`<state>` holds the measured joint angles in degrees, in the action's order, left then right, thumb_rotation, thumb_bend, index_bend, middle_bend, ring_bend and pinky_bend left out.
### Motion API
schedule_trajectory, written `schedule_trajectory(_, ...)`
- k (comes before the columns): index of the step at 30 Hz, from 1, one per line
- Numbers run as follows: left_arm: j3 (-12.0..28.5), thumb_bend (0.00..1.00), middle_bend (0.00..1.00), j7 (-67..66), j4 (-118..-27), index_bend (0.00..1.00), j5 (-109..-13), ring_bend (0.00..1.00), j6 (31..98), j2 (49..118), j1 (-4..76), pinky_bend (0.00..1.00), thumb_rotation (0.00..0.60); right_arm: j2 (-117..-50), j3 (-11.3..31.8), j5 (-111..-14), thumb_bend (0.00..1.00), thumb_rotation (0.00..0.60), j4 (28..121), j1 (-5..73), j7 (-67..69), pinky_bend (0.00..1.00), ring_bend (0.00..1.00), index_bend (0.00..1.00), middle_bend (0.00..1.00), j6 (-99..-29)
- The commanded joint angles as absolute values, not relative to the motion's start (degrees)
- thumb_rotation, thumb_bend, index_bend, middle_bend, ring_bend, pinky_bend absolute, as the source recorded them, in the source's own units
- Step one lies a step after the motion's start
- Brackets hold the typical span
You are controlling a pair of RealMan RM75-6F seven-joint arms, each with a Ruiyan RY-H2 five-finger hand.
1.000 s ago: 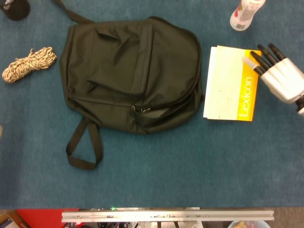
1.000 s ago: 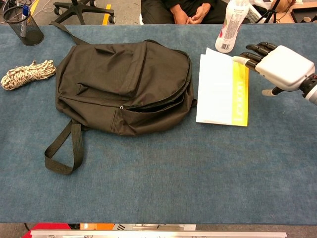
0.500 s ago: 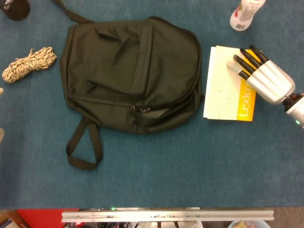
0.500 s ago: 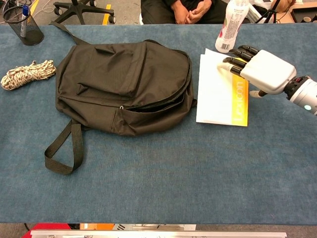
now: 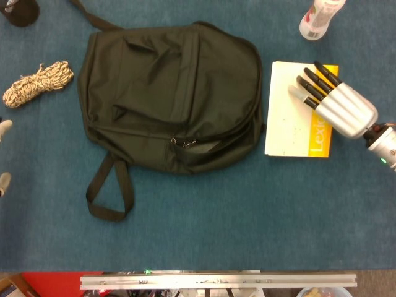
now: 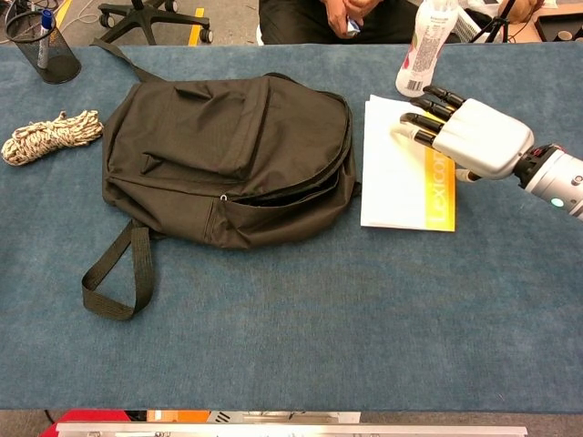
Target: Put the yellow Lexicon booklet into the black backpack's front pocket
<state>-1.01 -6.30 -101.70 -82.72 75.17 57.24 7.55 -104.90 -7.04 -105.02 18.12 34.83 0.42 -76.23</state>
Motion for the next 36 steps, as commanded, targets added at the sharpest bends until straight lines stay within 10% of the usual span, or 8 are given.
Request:
schedule_trajectory(1, -1.1, 0.29, 0.08, -6.4, -102.1, 0.11, -82.7, 0.13, 75.0, 57.0, 7.7, 0.17, 0.6, -106.0, -7.6, -105.2, 0.17, 0.6, 16.7, 35.0, 1.0, 0.04, 0.04, 0.03, 0.14, -77.0)
schedule_trajectory(27, -2.1, 0.29, 0.08, -5.6, -104.1, 0.11, -83.8, 0.13, 74.2, 55.0, 8.2, 0.17, 0.6, -110.4, -7.5, -103.0, 0.48, 0.6, 12.8, 36.9, 8.9, 0.13, 0.11, 0.25, 0.26, -83.5)
schedule_trajectory(36, -2.4, 0.29, 0.08, -5.9, -104.6, 0.11, -82.8, 0.13, 73.1, 54.1, 8.3, 0.17, 0.6, -111.0, -7.3, -102.2, 0.41, 0.6, 14.1, 37.9, 9.9, 0.24, 0.2, 0.42, 0.36, -83.8)
